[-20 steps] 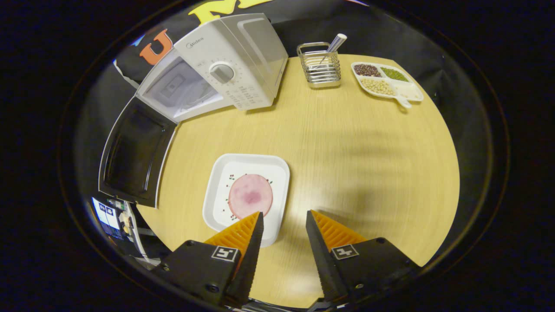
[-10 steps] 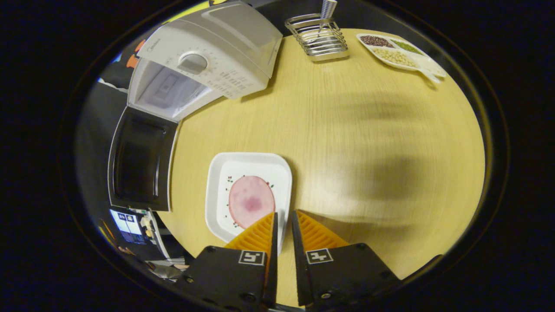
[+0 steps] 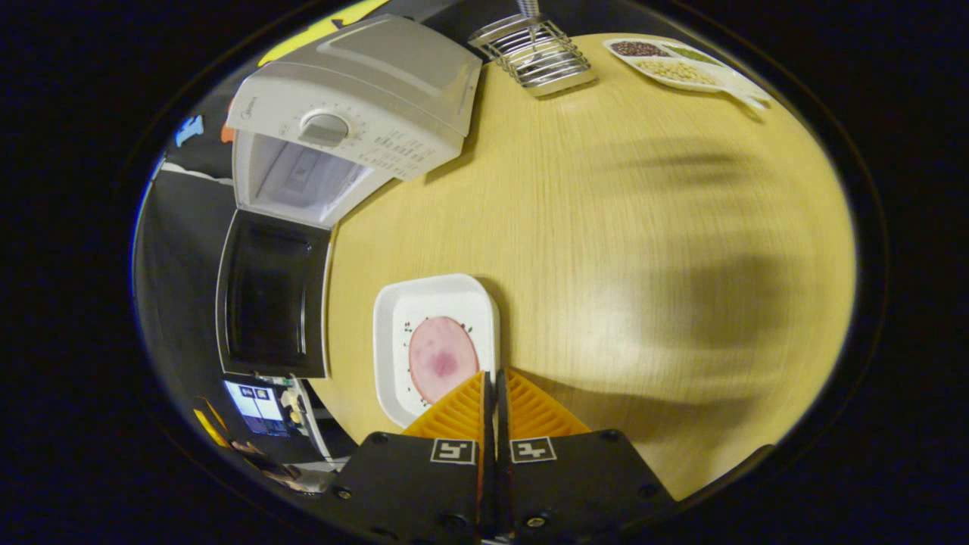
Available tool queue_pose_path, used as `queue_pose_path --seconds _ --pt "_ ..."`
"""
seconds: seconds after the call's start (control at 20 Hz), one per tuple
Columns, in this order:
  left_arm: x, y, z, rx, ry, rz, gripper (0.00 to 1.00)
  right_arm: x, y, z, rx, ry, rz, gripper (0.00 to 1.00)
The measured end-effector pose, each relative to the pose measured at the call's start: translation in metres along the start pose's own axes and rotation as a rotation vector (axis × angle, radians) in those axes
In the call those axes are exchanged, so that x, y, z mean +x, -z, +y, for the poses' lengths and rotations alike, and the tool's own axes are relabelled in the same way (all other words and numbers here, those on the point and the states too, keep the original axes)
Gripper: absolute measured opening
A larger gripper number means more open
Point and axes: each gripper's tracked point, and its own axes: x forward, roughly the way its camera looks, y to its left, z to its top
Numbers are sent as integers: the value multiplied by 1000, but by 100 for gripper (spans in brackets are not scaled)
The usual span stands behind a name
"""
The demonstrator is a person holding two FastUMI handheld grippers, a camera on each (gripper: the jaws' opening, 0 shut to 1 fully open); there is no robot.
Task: Open the microwave oven with the left hand, put the food in, and close the microwave oven.
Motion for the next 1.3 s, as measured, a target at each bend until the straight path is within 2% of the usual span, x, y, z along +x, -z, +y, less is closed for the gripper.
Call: queue_pose_path --seconds 0.1,0.25,0.3,0.35,0.45,0.65,0.7,0.8,0.85,0.9,1.1,1.3 --pt "-4 -2 1 3 0 -6 92 -2 2 4 45 -42 -25 4" --pt "-8 -3 0 -8 5 -9 92 -7 6 13 77 -98 -46 0" --pt "-9 -3 2 -10 3 -9 92 -10 7 15 82 -103 -60 4" --pt "-11 -3 2 -11 3 -7 92 -13 8 18 90 -107 -75 0" --pt "-13 -3 1 -17 7 -8 92 -21 9 26 105 -112 -111 0" --pt "-23 -6 -3 -22 20 -14 92 -31 14 54 155 -98 -186 0" --pt "-27 -8 -4 -23 23 -18 92 -31 14 62 161 -86 -210 4" --pt "-35 -9 -4 -22 31 -22 92 -31 16 81 174 -74 -250 0" --pt "-41 -10 -3 -20 29 -22 92 -32 17 93 185 -79 -270 4" --pt "-44 -9 1 -22 16 -16 92 -30 17 105 199 -88 -291 0" --pt "-59 3 22 -27 -62 46 92 -16 10 143 263 -70 -395 0" --pt "-72 3 35 -43 -79 45 92 11 -1 189 329 -70 -487 0"
